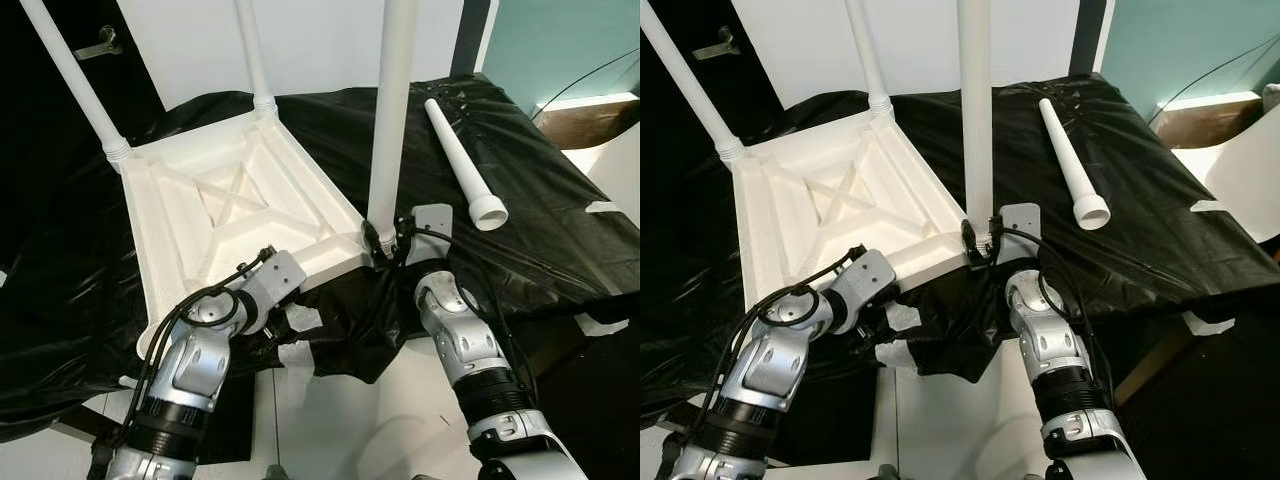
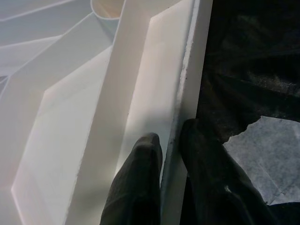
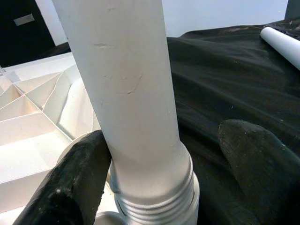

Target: Building children table

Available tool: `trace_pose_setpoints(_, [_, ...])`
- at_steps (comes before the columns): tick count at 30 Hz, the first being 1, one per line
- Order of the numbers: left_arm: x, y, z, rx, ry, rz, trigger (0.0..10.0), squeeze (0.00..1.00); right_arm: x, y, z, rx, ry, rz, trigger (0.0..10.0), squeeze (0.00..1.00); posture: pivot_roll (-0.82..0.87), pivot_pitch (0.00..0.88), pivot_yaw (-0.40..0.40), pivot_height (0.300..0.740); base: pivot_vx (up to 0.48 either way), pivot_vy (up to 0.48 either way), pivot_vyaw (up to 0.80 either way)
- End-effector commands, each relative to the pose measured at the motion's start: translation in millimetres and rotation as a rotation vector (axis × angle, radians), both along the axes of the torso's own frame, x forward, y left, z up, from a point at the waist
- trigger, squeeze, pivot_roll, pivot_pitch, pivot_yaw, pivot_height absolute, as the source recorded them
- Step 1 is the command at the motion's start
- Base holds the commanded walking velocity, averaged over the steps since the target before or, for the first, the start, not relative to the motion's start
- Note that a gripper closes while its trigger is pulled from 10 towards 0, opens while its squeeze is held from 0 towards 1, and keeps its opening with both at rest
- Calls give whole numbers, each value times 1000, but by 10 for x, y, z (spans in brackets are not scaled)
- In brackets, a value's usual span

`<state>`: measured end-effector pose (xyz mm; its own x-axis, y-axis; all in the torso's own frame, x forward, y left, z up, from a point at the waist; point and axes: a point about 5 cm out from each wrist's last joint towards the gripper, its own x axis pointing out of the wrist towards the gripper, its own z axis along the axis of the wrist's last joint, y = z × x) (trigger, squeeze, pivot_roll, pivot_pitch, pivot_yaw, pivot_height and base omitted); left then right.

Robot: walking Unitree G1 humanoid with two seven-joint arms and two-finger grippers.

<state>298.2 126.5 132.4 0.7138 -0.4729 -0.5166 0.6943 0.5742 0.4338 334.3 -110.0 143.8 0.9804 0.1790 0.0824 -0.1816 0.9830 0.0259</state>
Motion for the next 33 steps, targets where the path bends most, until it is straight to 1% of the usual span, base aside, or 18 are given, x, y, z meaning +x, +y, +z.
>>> trace_pose_setpoints(1, [47,183,-57,49,36,87,10000,0,-20,-125,-29,13,13,-64,10000,0,6,9,94,740,0,0,0])
trace_pose_setpoints(2, [57,179,-63,45,54,84,10000,0,-22,-125,-28,12,12,-66,10000,0,4,7,97,740,0,0,0])
trace_pose_setpoints(3, [80,172,-61,49,60,83,10000,545,-25,-131,-25,12,13,-68,10000,0,0,5,102,740,0,0,0])
trace_pose_setpoints(4, [90,168,-66,52,71,80,10000,486,-28,-135,-23,12,12,-70,10000,0,-4,3,106,740,0,0,0])
trace_pose_setpoints(5, [90,168,-66,52,71,80,10000,486,-28,-135,-23,12,12,-70,10000,0,-4,3,106,740,0,0,0])
trace_pose_setpoints(6, [92,156,-81,61,87,70,9529,0,-31,-148,-21,13,12,-76,10000,0,-5,3,108,740,0,0,0])
trace_pose_setpoints(7, [90,144,-95,63,101,58,8314,0,-33,-158,-18,14,12,-80,10000,0,-8,1,112,740,0,0,0])
trace_pose_setpoints(8, [90,144,-95,63,101,58,8314,0,-33,-158,-18,14,12,-80,10000,0,-8,1,112,740,0,0,0])
trace_pose_setpoints(9, [81,134,-114,51,125,55,0,0,-34,-164,-19,14,12,-84,10000,0,-10,0,114,740,0,0,0])
trace_pose_setpoints(11, [74,97,-128,23,152,55,0,0,-37,-176,-17,15,12,-91,10000,0,-12,0,116,740,0,0,0])
trace_pose_setpoints(14, [150,62,-117,-9,137,130,0,0,-37,-183,-10,19,10,-104,10000,0,-20,0,123,740,0,0,0])
trace_pose_setpoints(18, [188,27,-98,-28,121,161,0,0,-38,-185,-7,23,10,-109,10000,0,-23,0,125,740,0,0,0])
trace_pose_setpoints(21, [268,-148,-40,-108,78,230,0,0,-39,-198,-3,31,9,-126,10000,0,-26,0,130,740,0,0,0])
trace_pose_setpoints(22, [268,-148,-40,-108,78,230,0,0,-39,-198,-3,31,9,-126,10000,0,-26,0,130,740,0,0,0])
trace_pose_setpoints(28, [305,-498,-18,-151,-22,253,0,0,-28,-201,-21,37,24,-126,10000,0,-26,0,130,740,0,0,0])
trace_pose_setpoints(29, [305,-498,-18,-151,-22,253,0,0,-28,-201,-21,37,24,-126,10000,0,-26,0,130,740,0,0,0])
trace_pose_setpoints(30, [307,-596,-16,-161,-34,246,9647,0,-26,-198,-34,39,32,-122,10000,0,-26,0,130,740,0,0,0])
trace_pose_setpoints(33, [307,-718,-1,-191,-39,225,10000,0,-27,-192,-57,38,47,-112,10000,0,-25,0,127,740,0,0,0])
